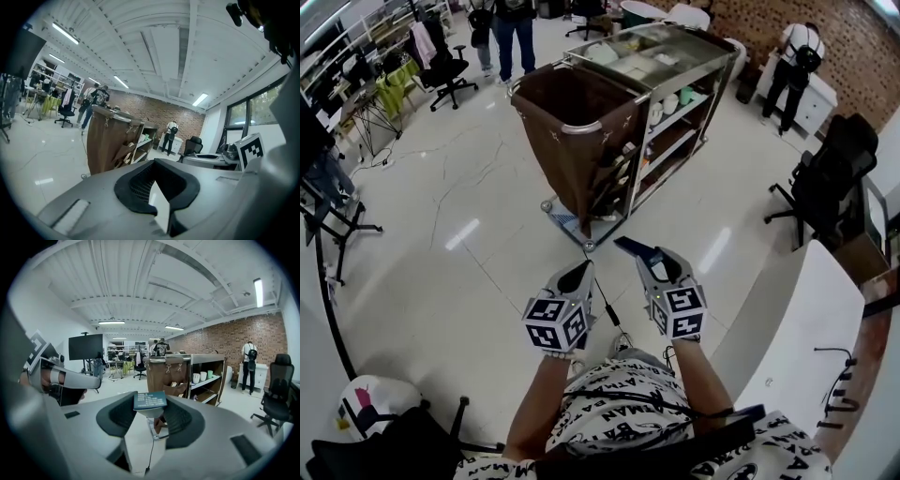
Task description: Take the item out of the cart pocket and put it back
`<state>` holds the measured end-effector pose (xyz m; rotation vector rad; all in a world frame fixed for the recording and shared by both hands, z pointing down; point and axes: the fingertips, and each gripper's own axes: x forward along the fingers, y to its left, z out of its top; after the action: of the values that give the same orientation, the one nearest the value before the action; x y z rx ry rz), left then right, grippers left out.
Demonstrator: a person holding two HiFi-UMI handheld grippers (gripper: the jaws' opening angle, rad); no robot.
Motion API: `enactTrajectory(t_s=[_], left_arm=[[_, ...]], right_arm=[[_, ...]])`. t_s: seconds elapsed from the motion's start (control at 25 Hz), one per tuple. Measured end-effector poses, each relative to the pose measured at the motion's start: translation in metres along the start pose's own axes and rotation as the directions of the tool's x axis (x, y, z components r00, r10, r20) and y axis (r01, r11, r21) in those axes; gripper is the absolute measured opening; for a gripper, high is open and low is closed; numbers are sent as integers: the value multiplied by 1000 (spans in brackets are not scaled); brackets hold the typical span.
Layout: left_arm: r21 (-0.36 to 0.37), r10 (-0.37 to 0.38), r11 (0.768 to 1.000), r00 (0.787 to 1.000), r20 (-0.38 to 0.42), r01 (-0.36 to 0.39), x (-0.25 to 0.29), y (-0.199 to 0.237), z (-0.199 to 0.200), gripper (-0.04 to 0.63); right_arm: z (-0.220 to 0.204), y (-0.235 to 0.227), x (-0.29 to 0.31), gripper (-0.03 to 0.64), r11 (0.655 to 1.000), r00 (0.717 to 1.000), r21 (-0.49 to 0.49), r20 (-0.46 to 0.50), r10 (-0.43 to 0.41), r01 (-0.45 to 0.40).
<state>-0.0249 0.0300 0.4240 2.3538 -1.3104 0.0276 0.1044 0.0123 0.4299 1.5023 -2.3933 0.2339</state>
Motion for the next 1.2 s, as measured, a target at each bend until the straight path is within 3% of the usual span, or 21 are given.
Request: enactTrajectory(t_s=[0.4,1.2], left_arm=[[-45,29,999,1000,-1,-29,-11,13,-2,2],[-32,38,999,999,-13,-39,-30,25,-10,0]], right_arm=[[2,12,1,192,1000,1000,-3,-5,13,-13],[-1,27,-3,192,1000,1000,2,-6,-7,7]])
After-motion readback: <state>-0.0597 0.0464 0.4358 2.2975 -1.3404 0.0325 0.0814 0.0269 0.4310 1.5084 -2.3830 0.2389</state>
